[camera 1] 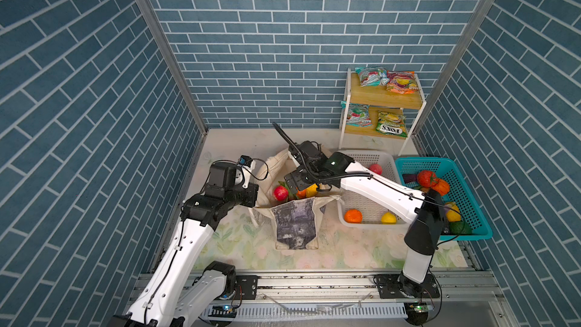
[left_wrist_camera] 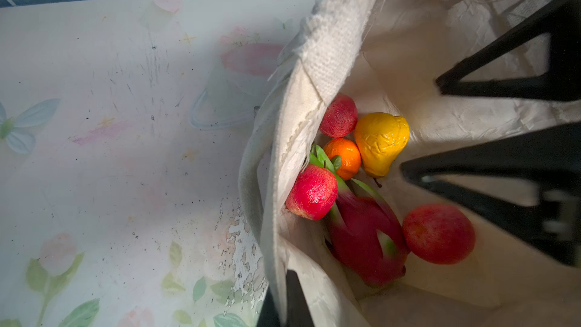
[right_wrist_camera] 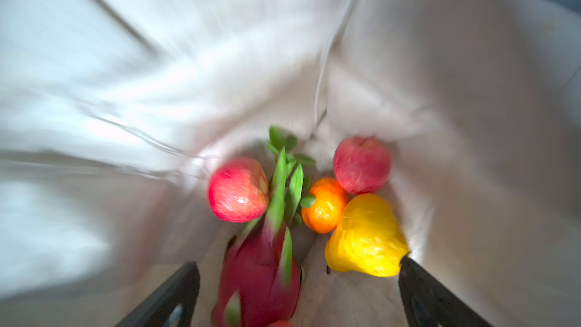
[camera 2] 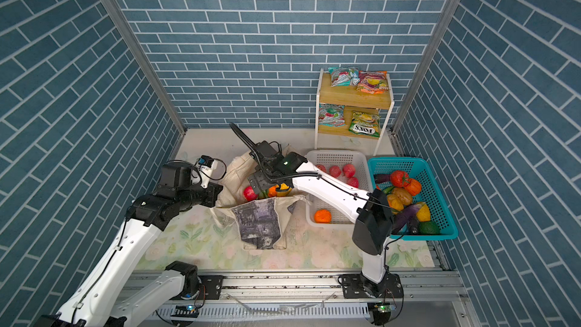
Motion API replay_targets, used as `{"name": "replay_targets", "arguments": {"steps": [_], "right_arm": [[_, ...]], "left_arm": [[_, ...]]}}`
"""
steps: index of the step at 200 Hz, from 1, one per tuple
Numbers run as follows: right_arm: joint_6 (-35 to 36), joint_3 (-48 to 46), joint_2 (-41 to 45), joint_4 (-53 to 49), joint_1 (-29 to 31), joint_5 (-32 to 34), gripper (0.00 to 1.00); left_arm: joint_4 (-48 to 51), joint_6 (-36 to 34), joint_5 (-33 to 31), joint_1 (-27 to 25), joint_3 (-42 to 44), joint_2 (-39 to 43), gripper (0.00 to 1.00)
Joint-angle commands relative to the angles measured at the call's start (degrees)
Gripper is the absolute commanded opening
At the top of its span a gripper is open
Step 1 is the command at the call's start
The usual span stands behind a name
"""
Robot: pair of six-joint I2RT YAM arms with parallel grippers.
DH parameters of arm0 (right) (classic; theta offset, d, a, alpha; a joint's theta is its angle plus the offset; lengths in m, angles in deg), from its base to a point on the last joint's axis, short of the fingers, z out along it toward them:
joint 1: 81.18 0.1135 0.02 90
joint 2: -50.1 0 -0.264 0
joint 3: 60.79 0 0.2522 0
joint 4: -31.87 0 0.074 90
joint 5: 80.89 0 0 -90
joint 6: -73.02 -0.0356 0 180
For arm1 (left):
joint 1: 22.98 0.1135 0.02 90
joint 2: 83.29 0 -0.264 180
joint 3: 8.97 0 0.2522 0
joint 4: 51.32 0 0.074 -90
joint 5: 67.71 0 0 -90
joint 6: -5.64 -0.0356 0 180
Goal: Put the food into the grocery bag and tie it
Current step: 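Move the right gripper back over the white basket toward the apples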
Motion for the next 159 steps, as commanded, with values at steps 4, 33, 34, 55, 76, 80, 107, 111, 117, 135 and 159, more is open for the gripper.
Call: {"name": "replay_targets", "arguments": {"steps": [4,33,34,55,76,80,107,111,117,135,159], "right_arm": [[3.7,0.2,9.2,4.9,0.3,6.8,0.99],[7.5,-6.8,18.3,13.1,0.2,13.9,0.99],[7.7,-7.2,18.5,13.4,0.2,14.2,0.99],[13.1,-16.2,26.7,21.0,0.1,20.0,0.99],[13.8,-27.5,34.8,30.4,-0.5,30.6,0.99],[13.8,-29.3,36.3,31.7,-0.8,31.7,0.99],[4.9,-34.5,41.8,25.6,-6.6,34.7,0.99],[2.7,-34.7,42.0,23.5,-7.8,34.6,0.98],[-0.7,-35.1,42.4,20.4,-9.8,34.2,0.98],[-9.5,-38.2,43.6,14.2,-15.3,32.0,0.98],[-18.0,-43.5,44.1,11.5,-21.0,25.5,0.98]], "left_arm": [[-1.3,0.1,-0.2,0.3,0.5,0.8,0.00],[-1.2,0.1,-0.1,0.3,0.5,0.7,0.00],[-1.3,0.1,-0.1,0.3,0.5,0.7,0.00],[-1.2,0.1,-0.1,0.3,0.5,0.8,0.00],[-1.3,0.1,-0.1,0.3,0.5,0.8,0.00],[-1.3,0.1,-0.1,0.3,0.5,0.7,0.00],[-1.3,0.1,-0.1,0.3,0.5,0.6,0.00],[-1.3,0.1,-0.1,0.3,0.5,0.6,0.00],[-1.3,0.1,-0.1,0.2,0.5,0.5,0.00],[-1.3,0.1,-0.1,0.3,0.5,0.5,0.00],[-1.3,0.1,-0.2,0.3,0.5,0.4,0.00]]}}
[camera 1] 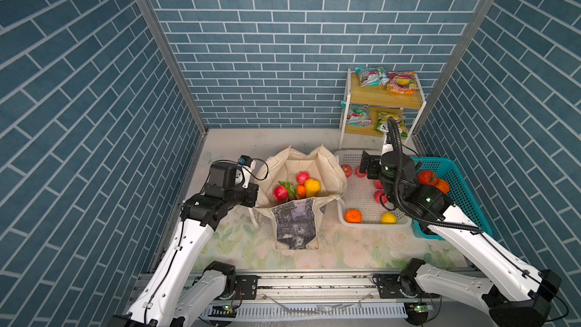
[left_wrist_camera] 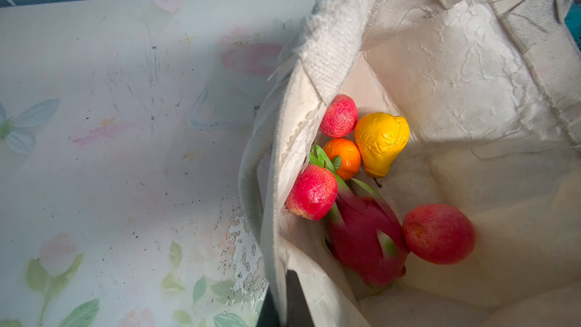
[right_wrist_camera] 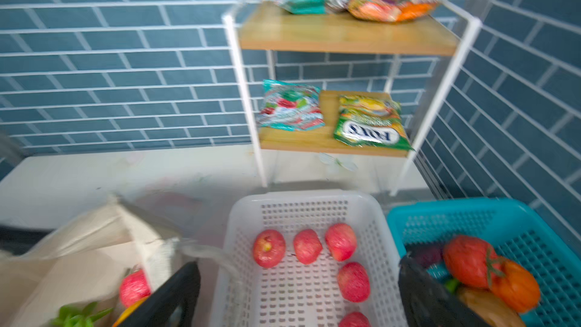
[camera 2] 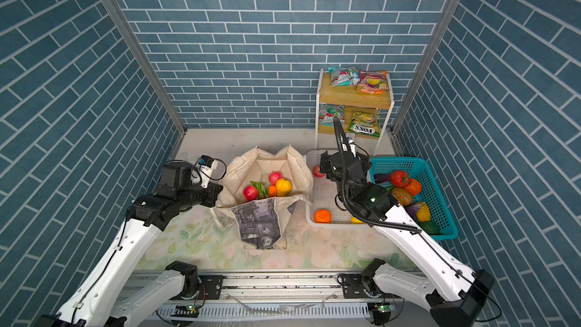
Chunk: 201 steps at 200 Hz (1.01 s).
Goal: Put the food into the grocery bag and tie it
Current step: 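Move the right gripper back over the white basket toward the apples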
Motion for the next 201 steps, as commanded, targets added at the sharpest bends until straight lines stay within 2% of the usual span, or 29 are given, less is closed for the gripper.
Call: {"name": "replay_targets", "arguments": {"steps": [1,57,102,129,154,201], "right_arm": [[-13.7,-4.3,0.5,-7.0,-4.2,-4.3,0.98],[-28.1,-9.4,-5.0,-4.6,-12.2,-20.8,0.91],[-34.6,-8.7,-13.4,2.1,-14.3,-27.7,0.88],[-36.5,-6.6,-19.0,5.2,-14.5,-29.4,0.88],[-40.2,-3.0,-23.8,3.5,-14.5,-25.4,0.88],[-46.8,2.0,-29.8,2.8,-14.5,-22.4,0.88]], "left_arm": [[-1.3,0.1,-0.2,0.3,0.5,0.5,0.00],[-1.3,0.1,0.0,0.3,0.5,0.4,0.00],[-1.3,0.2,0.1,0.3,0.5,0.4,0.00],[-1.4,0.2,0.1,0.3,0.6,0.4,0.00],[-1.4,0.2,0.1,0.3,0.6,0.3,0.00],[-1.3,0.1,-0.2,0.3,0.6,0.3,0.00]]}}
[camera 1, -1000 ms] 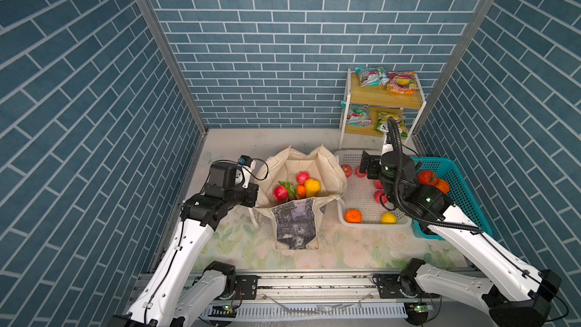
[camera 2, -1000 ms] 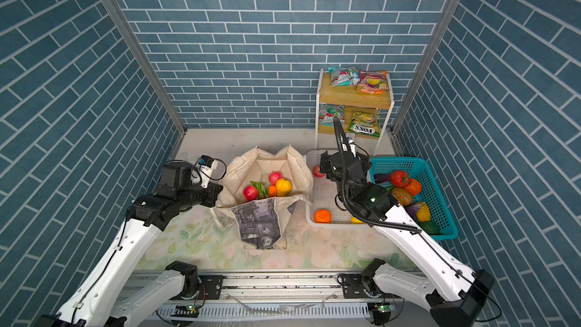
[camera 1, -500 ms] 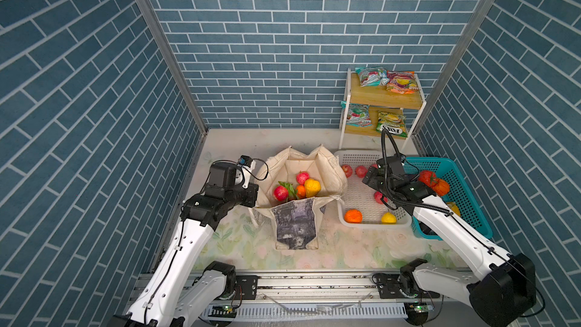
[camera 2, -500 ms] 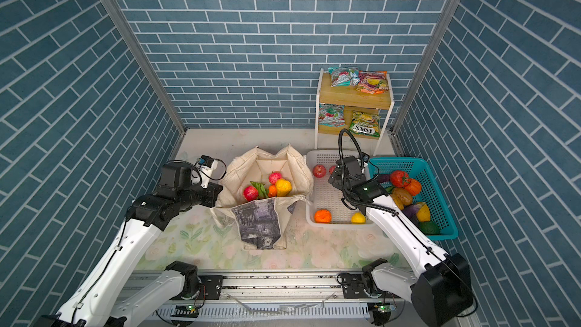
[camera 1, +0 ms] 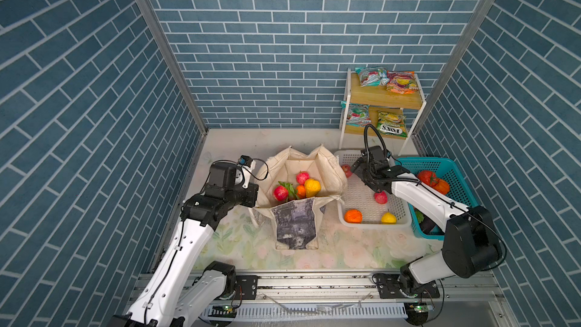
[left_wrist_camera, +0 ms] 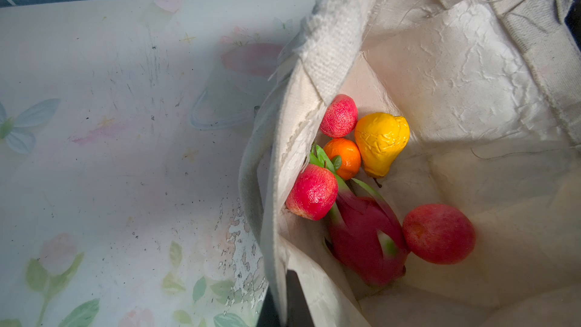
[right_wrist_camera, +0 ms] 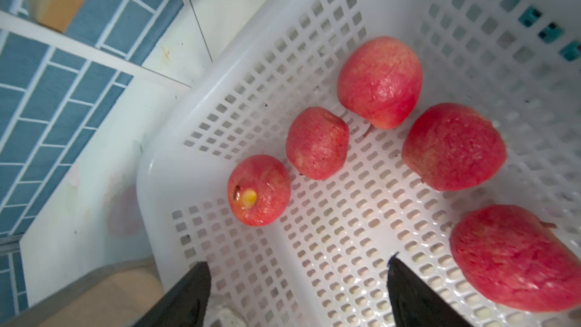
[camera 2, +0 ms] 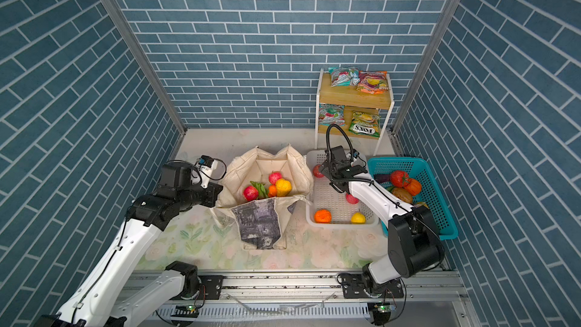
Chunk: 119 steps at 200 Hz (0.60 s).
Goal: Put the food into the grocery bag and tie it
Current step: 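Move the right gripper back over the white basket toward the apples, then lower the right gripper and grasp a red apple in the white basket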
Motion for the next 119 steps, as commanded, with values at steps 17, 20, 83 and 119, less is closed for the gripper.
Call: {"name": "replay_targets", "arguments": {"steps": [17,20,83,119], "right_arm": [[-10.6,3.4,-3.8,-1.0,-0.2,3.5,0.88],[-11.1,3.5,-4.2,-1.0,-0.2,3.4,0.88],[-14.8,9.0,-11.1,-0.4,-0.1,-0.5,0.88],[-16.3,10.3,-14.5,0.7,-0.1,-2.6,0.87]], "left_arm": [[-1.3,0.1,-0.1,0.3,0.6,0.1,0.00],[-1.3,0.1,-0.1,0.3,0.6,0.2,0.00],[-1.2,0.1,-0.4,0.3,0.6,0.3,0.00],[-1.2,0.1,-0.4,0.3,0.5,0.5,0.00]]}}
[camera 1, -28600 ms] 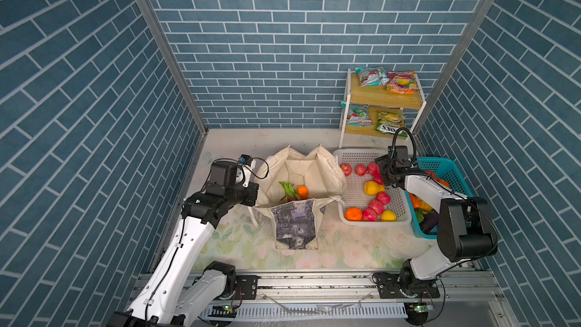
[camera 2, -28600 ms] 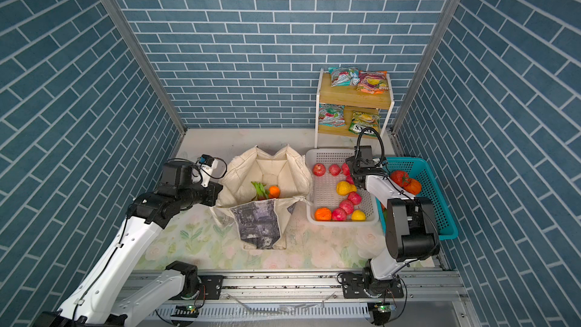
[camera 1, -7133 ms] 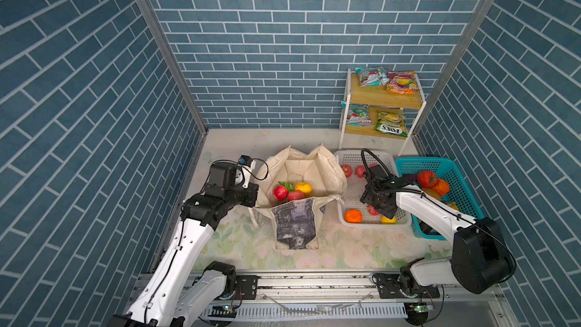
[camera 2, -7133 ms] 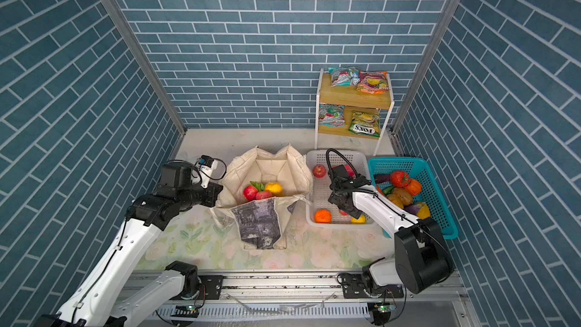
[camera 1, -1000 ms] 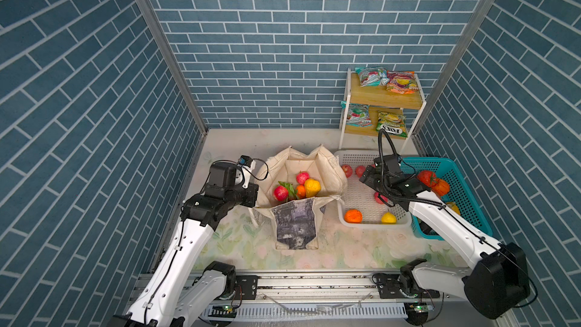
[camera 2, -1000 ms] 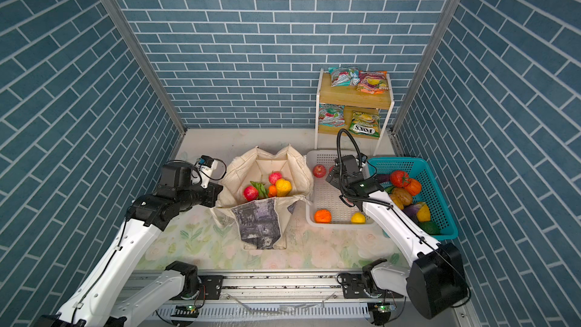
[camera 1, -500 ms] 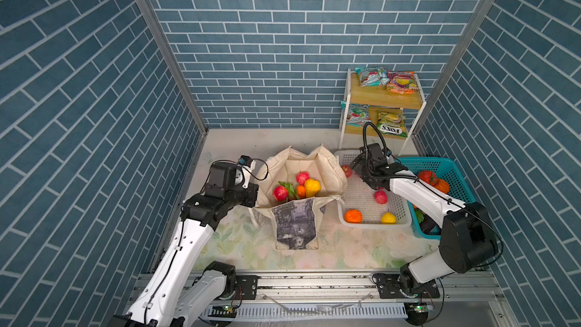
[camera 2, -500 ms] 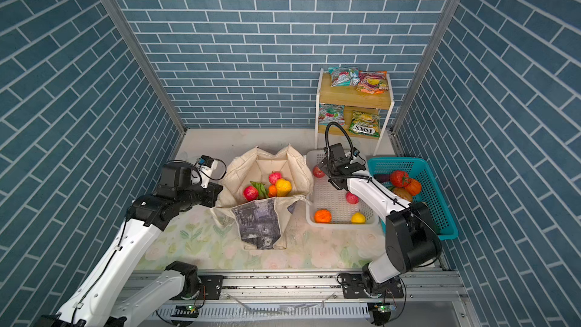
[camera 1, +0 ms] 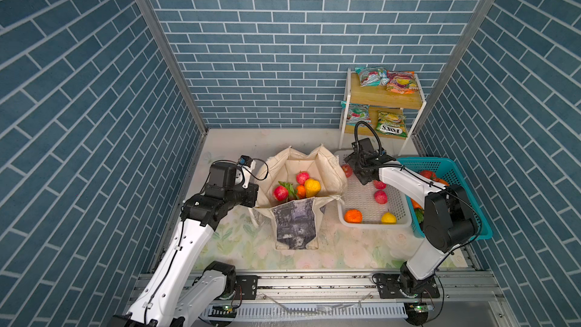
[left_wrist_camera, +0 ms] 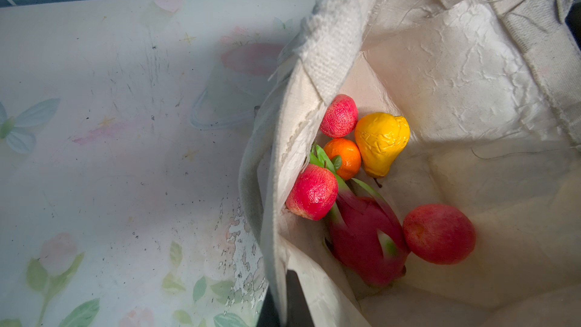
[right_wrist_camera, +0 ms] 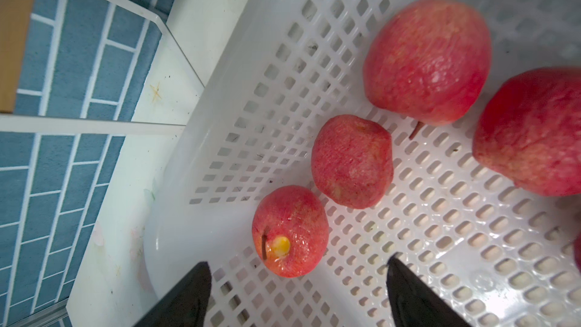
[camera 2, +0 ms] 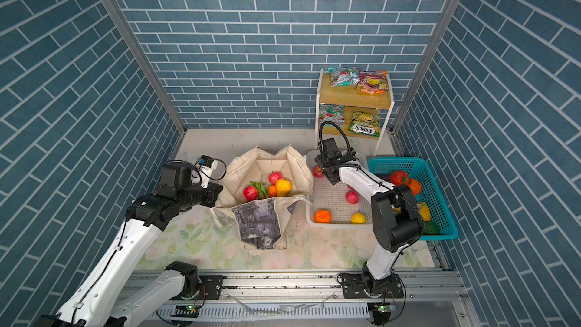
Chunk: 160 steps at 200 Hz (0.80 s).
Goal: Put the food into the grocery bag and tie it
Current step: 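Lower the right gripper and grasp a red apple in the white basket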
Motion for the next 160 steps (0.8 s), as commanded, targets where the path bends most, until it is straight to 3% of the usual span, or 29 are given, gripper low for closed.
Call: {"name": "replay_targets", "arguments": {"steps": [1,160], "right_arm": [[-3.7,1.4,-2.2,0.4,0.0,-1.6,0.87],[-2.3,8.6,-11.5,0.0,0.0,-3.3,0.84]], "left_arm": [[-1.2,0.1,-0.3,0.3,0.5,0.4,0.00],[-1.3,0.1,-0.3,0.3,0.5,0.4,0.00]]}}
